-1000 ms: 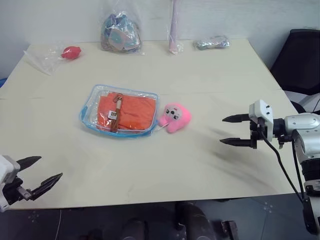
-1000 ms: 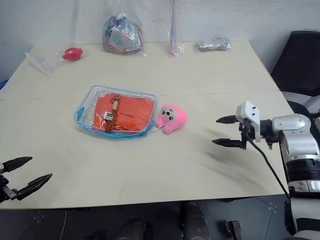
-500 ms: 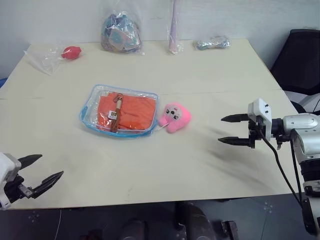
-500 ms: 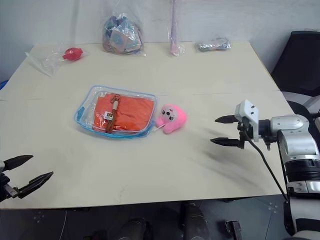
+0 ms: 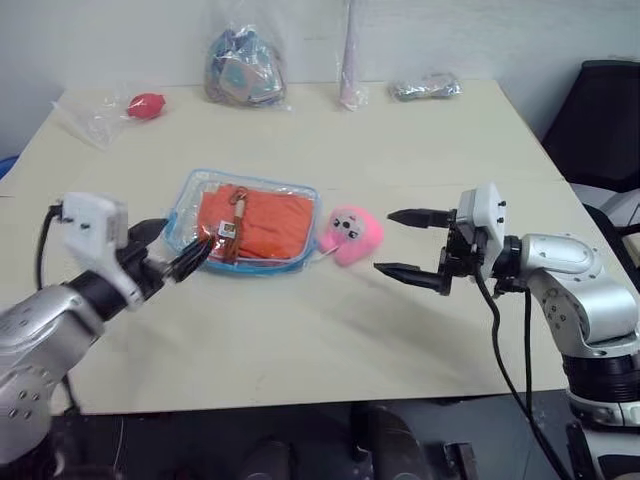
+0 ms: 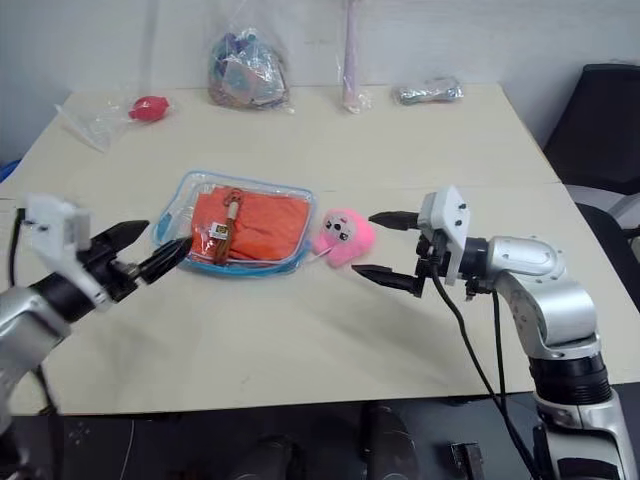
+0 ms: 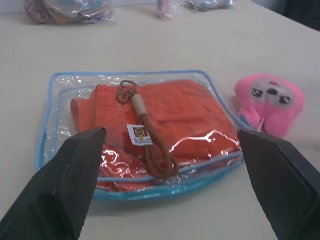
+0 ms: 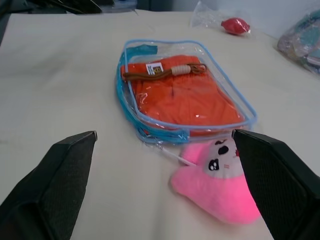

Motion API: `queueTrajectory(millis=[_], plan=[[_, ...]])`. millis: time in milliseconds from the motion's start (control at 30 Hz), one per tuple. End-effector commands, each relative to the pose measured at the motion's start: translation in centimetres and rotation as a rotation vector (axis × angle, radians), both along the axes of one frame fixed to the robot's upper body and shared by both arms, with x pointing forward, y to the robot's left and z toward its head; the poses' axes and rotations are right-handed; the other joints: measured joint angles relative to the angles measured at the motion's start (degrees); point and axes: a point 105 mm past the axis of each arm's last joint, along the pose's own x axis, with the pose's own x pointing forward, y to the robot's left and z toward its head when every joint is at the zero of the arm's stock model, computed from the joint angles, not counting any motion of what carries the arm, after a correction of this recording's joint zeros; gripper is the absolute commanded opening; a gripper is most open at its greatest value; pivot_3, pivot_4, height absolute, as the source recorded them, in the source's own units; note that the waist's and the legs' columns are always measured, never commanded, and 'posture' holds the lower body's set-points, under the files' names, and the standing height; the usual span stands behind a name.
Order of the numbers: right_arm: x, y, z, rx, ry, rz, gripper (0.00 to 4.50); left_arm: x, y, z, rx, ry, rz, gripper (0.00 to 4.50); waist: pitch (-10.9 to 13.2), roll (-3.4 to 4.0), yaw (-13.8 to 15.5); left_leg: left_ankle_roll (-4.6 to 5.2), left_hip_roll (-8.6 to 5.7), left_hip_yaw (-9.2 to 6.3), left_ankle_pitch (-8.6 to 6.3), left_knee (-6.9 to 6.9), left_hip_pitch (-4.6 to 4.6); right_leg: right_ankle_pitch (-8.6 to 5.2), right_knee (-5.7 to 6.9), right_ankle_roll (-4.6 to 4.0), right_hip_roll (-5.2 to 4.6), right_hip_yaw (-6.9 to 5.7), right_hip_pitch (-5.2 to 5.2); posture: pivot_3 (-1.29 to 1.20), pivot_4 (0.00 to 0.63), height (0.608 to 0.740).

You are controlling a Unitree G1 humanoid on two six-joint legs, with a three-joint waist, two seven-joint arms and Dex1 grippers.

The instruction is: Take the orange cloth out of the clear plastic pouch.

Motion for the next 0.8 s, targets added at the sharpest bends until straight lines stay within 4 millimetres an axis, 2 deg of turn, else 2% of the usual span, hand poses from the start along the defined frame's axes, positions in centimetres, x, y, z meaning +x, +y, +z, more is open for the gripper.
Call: queueTrajectory(millis=[33,167,267,600,700,800], plan=[[-1.2,1.5,1.7,0.031,-0.062,0.047,4.50,3.1,-0.8,0.0,0.016,0.041,0.112,4.46,-0.03,-0.06,-0.05,-0.03,0.01,0.03,0.04,-0.02,-0.02,0.01,0.00,0.00,0.04,0.02,-0.02,0.00,0.150,0.740],[-1.2,2.0,2.1,0.042,-0.079,0.042,4.50,5.9,-3.4,-0.3,0.013,0.087,0.092,4.46,-0.03,-0.08,-0.32,-0.03,0.01,0.11,0.05,-0.13,0.00,0.00,-0.02,-0.01,0.08,0.01,-0.06,0.00,0.150,0.740],[-1.2,2.1,2.1,0.049,-0.082,0.037,4.50,7.3,-3.5,-1.4,0.034,0.144,0.122,4.46,-0.03,-0.07,-0.56,-0.04,0.02,0.22,0.07,-0.19,0.00,0.00,-0.04,-0.01,0.08,0.00,-0.10,0.00,0.150,0.740],[-1.6,1.8,1.8,0.042,-0.086,0.003,4.50,8.8,-4.0,-4.1,0.051,0.246,0.168,4.46,-0.03,-0.08,-0.08,-0.06,0.05,0.28,0.11,-0.12,-0.01,0.01,-0.03,0.01,0.05,0.01,-0.11,0.00,0.150,0.740],[-1.7,1.8,1.9,0.039,-0.088,0.002,4.50,8.9,-4.3,-4.6,0.038,0.256,0.150,3.86,-0.03,-0.08,-0.11,-0.06,0.05,0.28,0.11,-0.12,0.00,0.01,-0.03,0.02,0.04,0.02,-0.11,0.00,0.150,0.740],[-1.8,1.8,2.1,0.038,-0.091,0.001,4.50,8.9,-4.4,-5.0,0.041,0.263,0.145,2.89,-0.03,-0.08,-0.21,-0.06,0.06,0.28,0.11,-0.13,-0.01,0.01,-0.03,0.02,0.05,0.02,-0.11,0.00,0.150,0.740]])
